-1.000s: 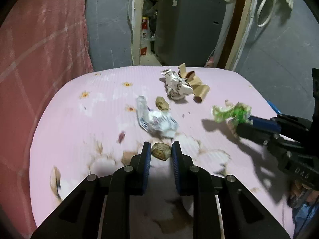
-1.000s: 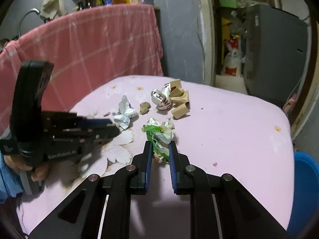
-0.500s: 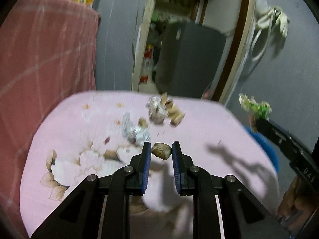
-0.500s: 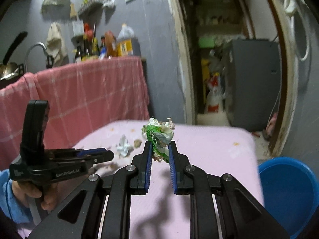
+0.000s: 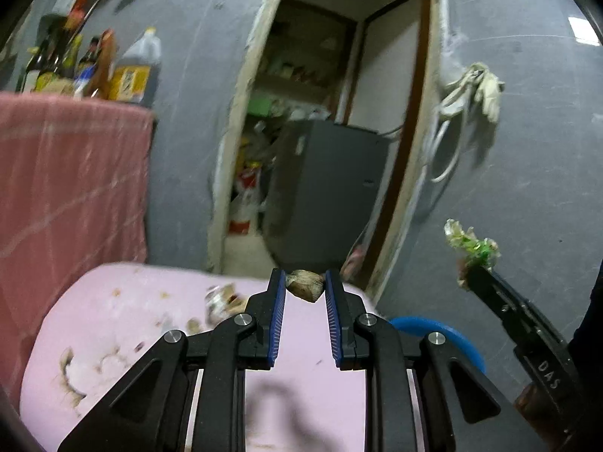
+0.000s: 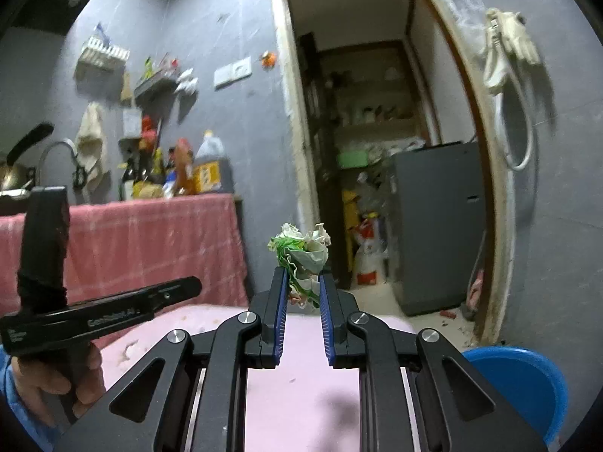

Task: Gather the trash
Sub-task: 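Carry both items over the blue bucket and open both tools to drop them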

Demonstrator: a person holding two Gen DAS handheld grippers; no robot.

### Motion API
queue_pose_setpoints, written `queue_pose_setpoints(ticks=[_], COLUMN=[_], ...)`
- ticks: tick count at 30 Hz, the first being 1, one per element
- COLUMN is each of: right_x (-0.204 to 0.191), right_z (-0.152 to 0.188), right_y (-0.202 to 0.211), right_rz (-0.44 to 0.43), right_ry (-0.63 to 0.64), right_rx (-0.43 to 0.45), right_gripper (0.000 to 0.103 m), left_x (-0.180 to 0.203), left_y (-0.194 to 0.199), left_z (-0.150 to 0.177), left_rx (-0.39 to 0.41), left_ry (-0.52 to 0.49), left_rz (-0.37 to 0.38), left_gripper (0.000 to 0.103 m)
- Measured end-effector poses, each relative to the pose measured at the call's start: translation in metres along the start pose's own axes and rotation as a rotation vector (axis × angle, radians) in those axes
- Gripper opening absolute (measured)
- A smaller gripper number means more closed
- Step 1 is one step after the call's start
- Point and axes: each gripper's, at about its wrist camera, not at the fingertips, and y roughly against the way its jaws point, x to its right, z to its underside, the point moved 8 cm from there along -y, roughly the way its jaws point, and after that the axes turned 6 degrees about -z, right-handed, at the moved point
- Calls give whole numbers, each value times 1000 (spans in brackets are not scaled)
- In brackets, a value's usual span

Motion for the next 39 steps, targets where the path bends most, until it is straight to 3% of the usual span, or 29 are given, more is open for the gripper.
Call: queue_pose_setpoints(ticks=[6,15,26,39], right_x=[30,82,150,184], right_z=[-13,-13,15,59], right_y=[23,50,67,58], right_rz=[80,231,338,345], right_ry=[-4,-8,-131,-281], right_rx=[64,76,-10,-161], right_gripper=[14,14,14,17], left_x=[38,90,154,170], left_y=[-2,-23,-76,-132], left_z=[-16,-14,18,68], left_rx=[54,33,-126,-334], left_ry=[-37,-70,-74,-48], left_rz=[49,117,217,213], left_gripper=[18,18,18,18])
